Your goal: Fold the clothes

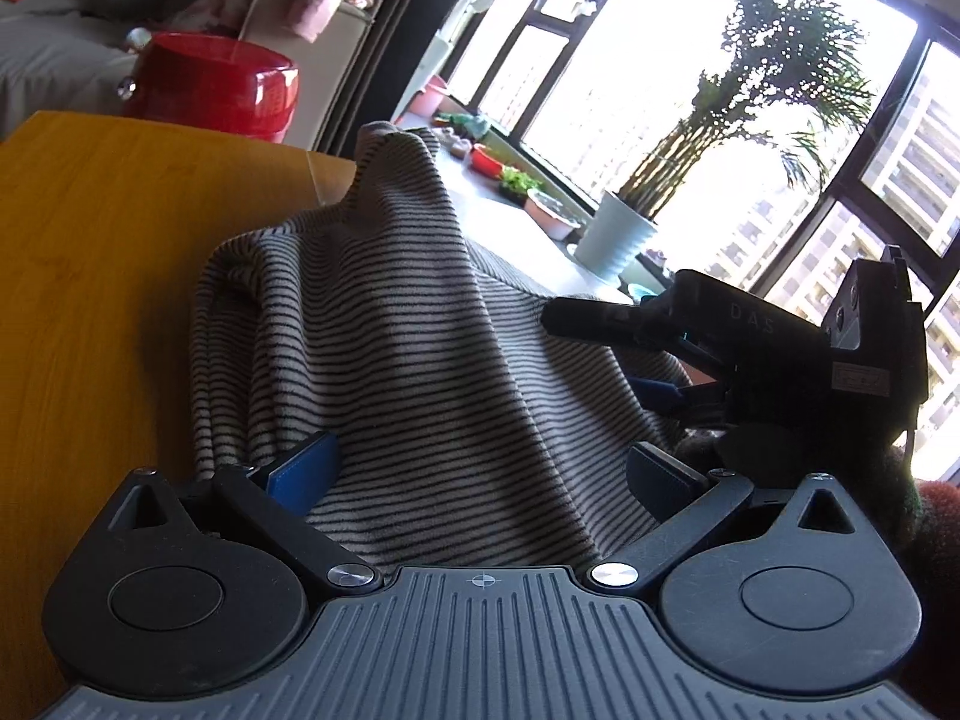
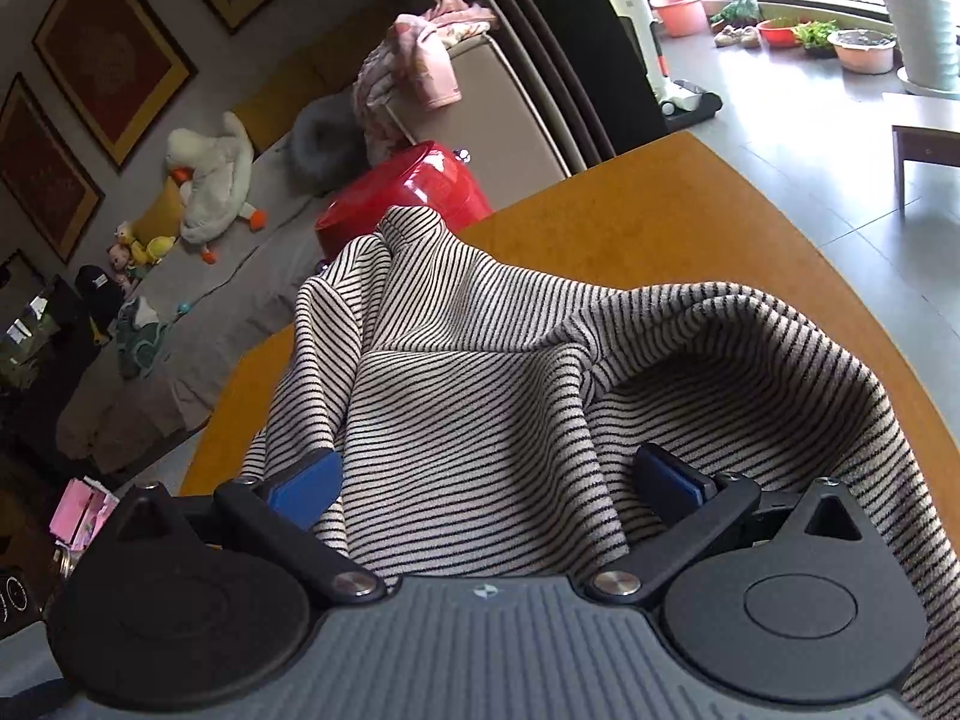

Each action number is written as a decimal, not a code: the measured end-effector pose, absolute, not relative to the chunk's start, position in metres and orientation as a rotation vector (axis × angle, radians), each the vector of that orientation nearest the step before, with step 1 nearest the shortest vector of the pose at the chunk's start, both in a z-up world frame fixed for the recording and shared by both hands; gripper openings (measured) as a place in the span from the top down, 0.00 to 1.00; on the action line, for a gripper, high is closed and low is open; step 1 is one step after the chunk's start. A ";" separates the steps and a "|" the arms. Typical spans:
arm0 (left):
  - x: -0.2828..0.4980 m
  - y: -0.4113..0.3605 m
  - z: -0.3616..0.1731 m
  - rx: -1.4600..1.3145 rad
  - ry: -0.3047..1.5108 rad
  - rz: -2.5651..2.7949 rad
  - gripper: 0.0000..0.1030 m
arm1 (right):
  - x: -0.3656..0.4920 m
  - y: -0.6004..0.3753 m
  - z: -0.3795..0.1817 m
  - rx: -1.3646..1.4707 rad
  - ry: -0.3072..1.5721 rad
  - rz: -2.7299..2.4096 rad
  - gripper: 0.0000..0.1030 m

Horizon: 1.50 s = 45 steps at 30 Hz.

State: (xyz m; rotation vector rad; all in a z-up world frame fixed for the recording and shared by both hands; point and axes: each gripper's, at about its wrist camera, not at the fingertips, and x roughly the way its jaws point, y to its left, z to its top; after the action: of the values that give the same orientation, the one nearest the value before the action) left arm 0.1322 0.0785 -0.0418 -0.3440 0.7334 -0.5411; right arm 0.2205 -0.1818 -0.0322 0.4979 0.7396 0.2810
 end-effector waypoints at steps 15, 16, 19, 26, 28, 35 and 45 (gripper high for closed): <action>0.055 0.114 -0.038 -0.391 0.734 -0.471 0.00 | 0.116 -0.127 -0.023 0.333 0.768 0.429 0.00; 0.055 0.115 -0.038 -0.400 0.742 -0.475 0.00 | 0.114 -0.130 -0.023 0.345 0.771 0.436 0.00; 0.052 0.117 -0.038 -0.403 0.754 -0.488 0.00 | 0.107 -0.140 -0.024 0.387 0.777 0.465 0.00; 0.035 0.097 -0.035 -0.221 0.735 -0.462 0.00 | 0.103 -0.146 -0.024 0.399 0.764 0.482 0.00; 0.034 0.093 -0.032 -0.197 0.738 -0.441 0.00 | 0.107 -0.147 -0.021 0.373 0.746 0.455 0.04; 0.048 0.092 -0.011 -0.177 0.659 -0.361 0.00 | 0.140 -0.155 -0.011 0.293 0.642 0.361 0.28; 0.073 0.089 -0.027 -0.172 0.724 -0.319 0.00 | 0.144 -0.158 -0.024 0.218 0.717 0.445 0.39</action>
State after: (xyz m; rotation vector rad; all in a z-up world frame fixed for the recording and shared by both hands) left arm 0.0735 0.0893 -0.0275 -0.1722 0.7241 -0.3194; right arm 0.1444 -0.1585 -0.0243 0.2180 0.7167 0.4453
